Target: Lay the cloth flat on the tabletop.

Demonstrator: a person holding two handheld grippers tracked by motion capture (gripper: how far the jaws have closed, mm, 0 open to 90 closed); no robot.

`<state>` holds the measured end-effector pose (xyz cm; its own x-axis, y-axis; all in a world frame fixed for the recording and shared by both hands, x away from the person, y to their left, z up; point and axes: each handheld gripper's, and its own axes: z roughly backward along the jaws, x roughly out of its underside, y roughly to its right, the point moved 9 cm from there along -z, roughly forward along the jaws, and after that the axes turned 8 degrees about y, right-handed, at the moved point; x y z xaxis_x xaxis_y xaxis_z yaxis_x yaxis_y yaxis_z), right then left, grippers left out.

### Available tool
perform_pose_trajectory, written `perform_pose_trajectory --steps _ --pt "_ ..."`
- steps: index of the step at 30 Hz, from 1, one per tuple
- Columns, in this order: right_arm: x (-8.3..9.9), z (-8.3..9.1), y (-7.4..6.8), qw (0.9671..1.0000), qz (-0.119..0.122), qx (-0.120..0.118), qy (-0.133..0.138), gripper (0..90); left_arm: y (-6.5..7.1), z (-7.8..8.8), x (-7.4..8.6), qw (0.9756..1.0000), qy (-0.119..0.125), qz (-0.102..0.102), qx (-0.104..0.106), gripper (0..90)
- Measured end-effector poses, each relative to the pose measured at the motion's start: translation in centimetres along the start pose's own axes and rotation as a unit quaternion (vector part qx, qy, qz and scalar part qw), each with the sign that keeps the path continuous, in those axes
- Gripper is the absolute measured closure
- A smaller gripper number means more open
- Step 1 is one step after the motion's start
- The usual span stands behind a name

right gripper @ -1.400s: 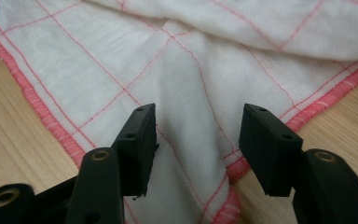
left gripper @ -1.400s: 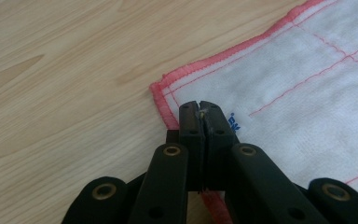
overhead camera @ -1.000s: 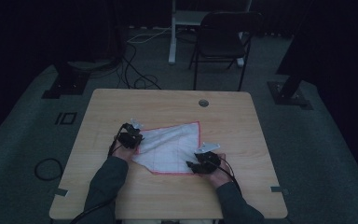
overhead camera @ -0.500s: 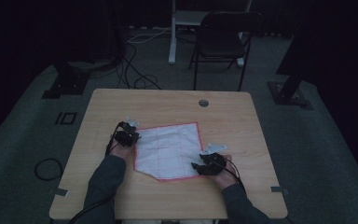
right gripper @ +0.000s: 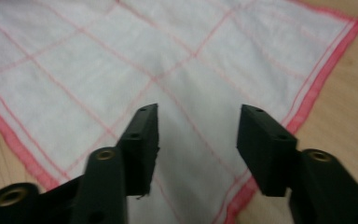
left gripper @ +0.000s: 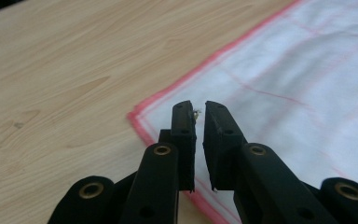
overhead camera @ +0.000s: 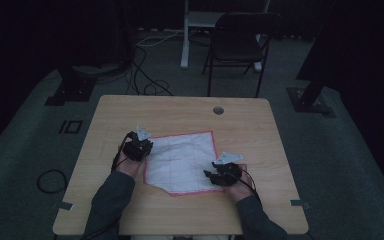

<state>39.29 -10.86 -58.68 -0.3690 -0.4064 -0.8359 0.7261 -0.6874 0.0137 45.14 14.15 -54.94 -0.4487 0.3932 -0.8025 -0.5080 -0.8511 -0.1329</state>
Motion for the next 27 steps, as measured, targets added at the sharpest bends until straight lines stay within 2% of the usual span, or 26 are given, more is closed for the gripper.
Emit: perform_pose_trajectory --steps 1,2,3,4,5,6,7,8,13,16,19,27 --pt "-0.5 -0.2 0.0 1.0000 0.000 0.004 0.004 56.3 1.2 0.6 0.3 0.9998 0.003 -0.013 0.011 82.9" --pt "-0.5 -0.2 0.0 1.0000 0.000 0.004 0.004 56.3 1.2 0.6 0.3 0.9998 0.003 -0.013 0.011 82.9" --pt "-0.9 -0.6 0.0 1.0000 -0.001 0.005 0.008 59.8 2.6 1.0 0.8 0.9995 0.005 -0.016 0.027 82.9" --pt "-0.9 -0.6 0.0 1.0000 -0.001 0.005 0.008 59.8 2.6 1.0 0.8 0.9995 0.005 -0.016 0.027 82.9" --pt "-1.0 -1.1 0.2 0.9999 -0.001 0.011 0.001 61.2 3.5 1.3 1.3 0.9991 0.004 -0.022 0.036 82.9" --pt "-1.0 -1.4 0.3 0.9999 -0.002 0.011 -0.002 61.6 3.5 1.3 1.3 0.9991 0.004 -0.022 0.036 82.9" --pt "-1.0 -1.8 0.5 0.9999 -0.001 0.016 -0.006 61.7 4.5 1.4 1.9 0.9986 0.002 -0.025 0.046 82.9" --pt "-1.0 -1.8 0.5 0.9999 -0.001 0.016 -0.006 61.7 4.5 1.4 1.9 0.9986 0.002 -0.025 0.046 82.9" --pt "-1.0 -3.0 1.4 0.9994 -0.012 0.026 -0.017 60.2 6.3 1.8 3.4 0.9977 -0.004 -0.022 0.065 82.9" --pt "-0.6 -3.7 2.3 0.9988 -0.022 0.034 -0.027 58.5 6.7 1.9 4.2 0.9972 -0.011 -0.023 0.070 82.9" --pt "-0.5 -3.6 2.6 0.9987 -0.028 0.033 -0.027 58.0 6.9 1.9 5.1 0.9972 -0.017 -0.020 0.071 82.9" --pt "0.2 -2.7 3.2 0.9977 -0.032 0.049 -0.034 57.4 5.7 2.9 6.3 0.9980 -0.020 -0.007 0.059 82.5"
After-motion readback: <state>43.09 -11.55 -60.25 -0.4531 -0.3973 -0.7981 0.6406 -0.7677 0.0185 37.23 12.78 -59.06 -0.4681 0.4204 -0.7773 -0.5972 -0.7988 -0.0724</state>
